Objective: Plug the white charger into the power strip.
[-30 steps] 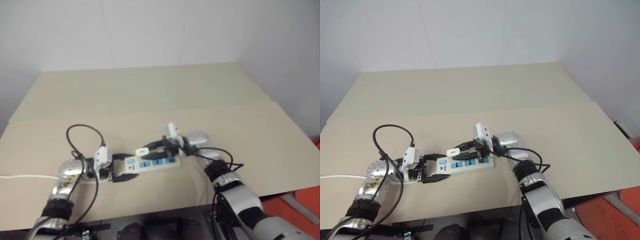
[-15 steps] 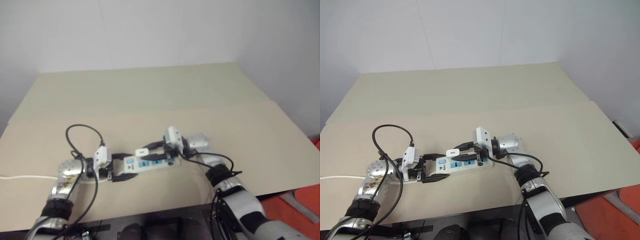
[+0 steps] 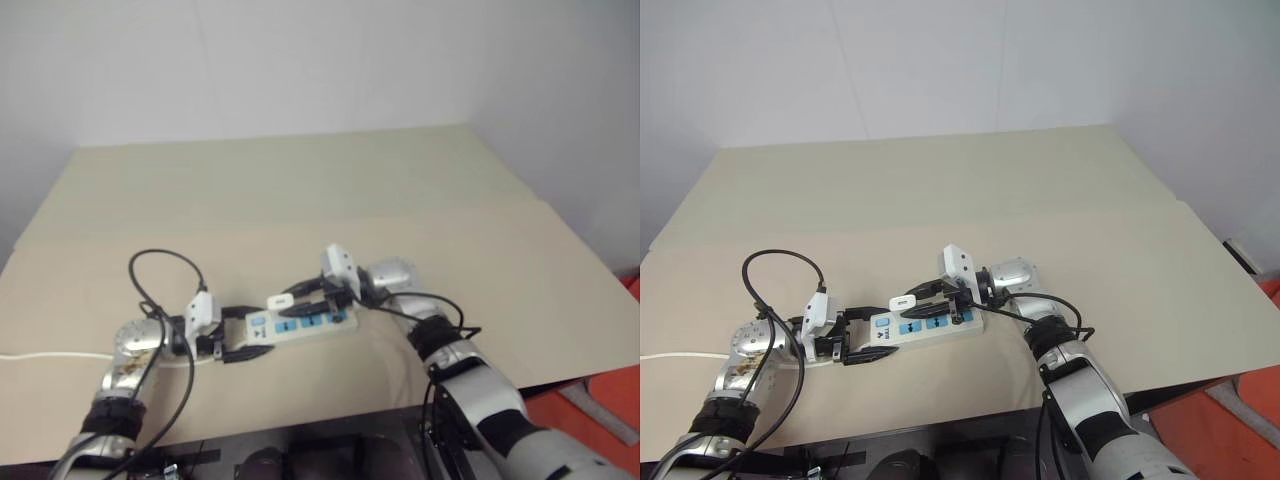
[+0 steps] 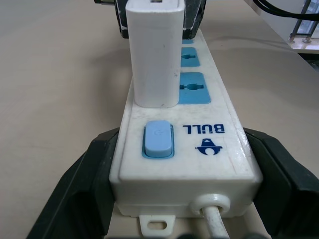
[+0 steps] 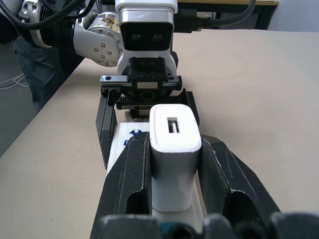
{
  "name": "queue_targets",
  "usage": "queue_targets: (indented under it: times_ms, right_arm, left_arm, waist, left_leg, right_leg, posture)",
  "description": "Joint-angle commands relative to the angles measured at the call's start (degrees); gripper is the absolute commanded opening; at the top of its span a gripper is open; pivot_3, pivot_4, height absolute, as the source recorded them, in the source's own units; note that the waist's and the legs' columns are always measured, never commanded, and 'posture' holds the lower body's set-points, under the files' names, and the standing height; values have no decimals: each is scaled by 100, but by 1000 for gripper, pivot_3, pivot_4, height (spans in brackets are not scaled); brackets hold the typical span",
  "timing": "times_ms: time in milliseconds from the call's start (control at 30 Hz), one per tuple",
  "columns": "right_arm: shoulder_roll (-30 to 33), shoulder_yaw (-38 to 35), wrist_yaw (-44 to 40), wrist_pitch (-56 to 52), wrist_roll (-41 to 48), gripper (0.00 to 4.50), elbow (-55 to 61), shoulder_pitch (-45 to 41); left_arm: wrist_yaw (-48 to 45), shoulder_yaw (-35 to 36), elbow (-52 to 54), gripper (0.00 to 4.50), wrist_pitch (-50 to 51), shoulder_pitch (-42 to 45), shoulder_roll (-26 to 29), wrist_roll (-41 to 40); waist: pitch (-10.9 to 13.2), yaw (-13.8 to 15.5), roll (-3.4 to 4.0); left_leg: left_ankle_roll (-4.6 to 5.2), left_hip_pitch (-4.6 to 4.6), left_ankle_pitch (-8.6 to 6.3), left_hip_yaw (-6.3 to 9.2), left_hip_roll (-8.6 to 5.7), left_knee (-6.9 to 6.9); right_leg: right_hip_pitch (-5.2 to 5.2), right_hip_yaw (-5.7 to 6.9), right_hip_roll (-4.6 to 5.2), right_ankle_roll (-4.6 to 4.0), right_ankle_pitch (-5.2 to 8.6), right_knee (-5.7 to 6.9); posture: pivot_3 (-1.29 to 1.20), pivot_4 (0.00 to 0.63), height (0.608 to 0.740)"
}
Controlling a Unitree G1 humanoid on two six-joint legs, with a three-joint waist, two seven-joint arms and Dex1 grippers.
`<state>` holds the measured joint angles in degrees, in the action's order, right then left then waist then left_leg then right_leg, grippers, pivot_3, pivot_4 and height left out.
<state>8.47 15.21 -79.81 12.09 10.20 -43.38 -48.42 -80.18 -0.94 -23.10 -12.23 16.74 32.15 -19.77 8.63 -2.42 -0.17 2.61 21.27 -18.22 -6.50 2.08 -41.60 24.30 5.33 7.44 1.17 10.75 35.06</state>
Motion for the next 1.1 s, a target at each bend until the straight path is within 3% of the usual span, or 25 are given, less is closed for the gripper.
queue_targets:
  times_ms: [33, 67, 300, 533, 767, 800, 867, 1100]
  right_arm:
    - [187, 105, 332, -16, -435, 1094, -157, 132]
    - [184, 103, 343, 22, -435, 1094, -153, 139]
    - [149, -157, 64, 313, -105, 3446, 115, 240]
    - [378, -334, -368, -29, 318, 3446, 708, 240]
    - [801, -552, -205, -298, 501, 3446, 1687, 401]
    - [892, -603, -189, -309, 543, 3490, 1851, 471]
    - [1088, -698, -150, -427, 643, 3490, 2178, 632]
    - [1848, -988, -59, -1097, 963, 3490, 3157, 1245]
  left_arm:
    - [-126, -120, 230, 3279, -52, -78, 21, 34]
    - [-126, -121, 228, 3279, -51, -78, 18, 33]
    - [-122, -127, 206, 3279, -58, -70, 11, 34]
    - [-117, -118, 159, 3279, -83, -42, 21, 61]
    - [-112, -143, 150, 3279, 284, 107, 87, 44]
    - [-156, -139, 157, 3995, 323, 123, 95, 12]
    - [-124, -57, 141, 4478, 164, 149, 8, -33]
    - [-281, 303, 1036, 4478, 653, 98, 121, -773]
  waist:
    - [0, 0, 0]
    - [0, 0, 0]
    - [0, 40, 0]
    - [2, 51, 1]
    - [3, 81, 0]
    - [3, 95, 0]
    - [4, 117, -1]
    - [6, 153, -4]
  left_leg:
    - [0, 0, 0, 0, 0, 1]
    - [0, 0, 0, 0, 0, 1]
    - [0, 7, 0, -1, -4, 16]
    - [0, 11, 0, -5, -8, 38]
    - [0, 12, 0, -4, -9, 41]
    - [0, 13, 0, -4, -9, 41]
    - [0, 19, 0, -6, -10, 42]
    - [-1, 68, 2, -10, -13, 36]
  right_leg:
    - [0, 0, 0, 0, 0, 0]
    - [0, 0, 0, 0, 0, -1]
    - [4, 5, 2, 0, 1, 0]
    - [7, 10, 2, 1, 1, -9]
    - [9, 10, 2, 1, 2, -10]
    - [10, 11, 2, 2, 2, -11]
    - [15, 11, 2, 2, 2, -12]
    - [60, 13, -1, 2, 2, -10]
  posture:
    - [0, 150, 740]
    - [0, 150, 740]
    - [0, 150, 740]
    - [0, 150, 740]
    - [0, 150, 740]
    - [0, 150, 740]
    - [0, 150, 740]
    - [0, 150, 740]
